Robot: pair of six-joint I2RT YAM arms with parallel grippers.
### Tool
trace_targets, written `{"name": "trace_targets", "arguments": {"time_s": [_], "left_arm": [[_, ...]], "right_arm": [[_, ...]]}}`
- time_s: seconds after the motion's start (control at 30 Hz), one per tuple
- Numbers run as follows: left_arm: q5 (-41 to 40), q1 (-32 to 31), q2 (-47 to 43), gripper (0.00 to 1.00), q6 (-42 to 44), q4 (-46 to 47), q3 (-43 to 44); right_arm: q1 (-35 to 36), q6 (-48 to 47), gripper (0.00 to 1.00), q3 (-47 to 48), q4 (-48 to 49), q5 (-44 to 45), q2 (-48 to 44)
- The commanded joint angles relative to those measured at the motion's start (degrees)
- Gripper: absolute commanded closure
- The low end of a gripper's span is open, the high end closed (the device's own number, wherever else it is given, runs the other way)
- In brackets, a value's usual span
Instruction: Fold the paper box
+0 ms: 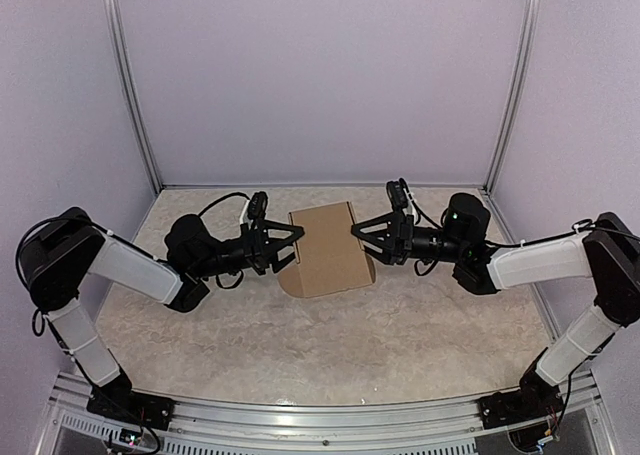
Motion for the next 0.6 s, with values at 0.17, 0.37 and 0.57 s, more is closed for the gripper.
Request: {"name": "trace_targets", "arguments": {"time_s": [0.17, 0.37, 0.57], "left_arm": [[1.35, -2.01, -5.73, 0.56, 8.18, -8.21, -0.82], [-0.30, -2.69, -9.50, 0.32, 13.83, -15.14, -0.98], [-1.72, -3.67, -12.84, 0.14, 17.93, -20.19, -0.96]], "right_arm": [[2.70, -2.29, 0.67, 1.84, -4.15, -0.02, -2.68], [3.79, -3.43, 0.71, 2.54, -6.82, 0.51, -4.64], [5.27, -5.39, 0.74, 3.77, -9.96, 1.38, -6.55]]}}
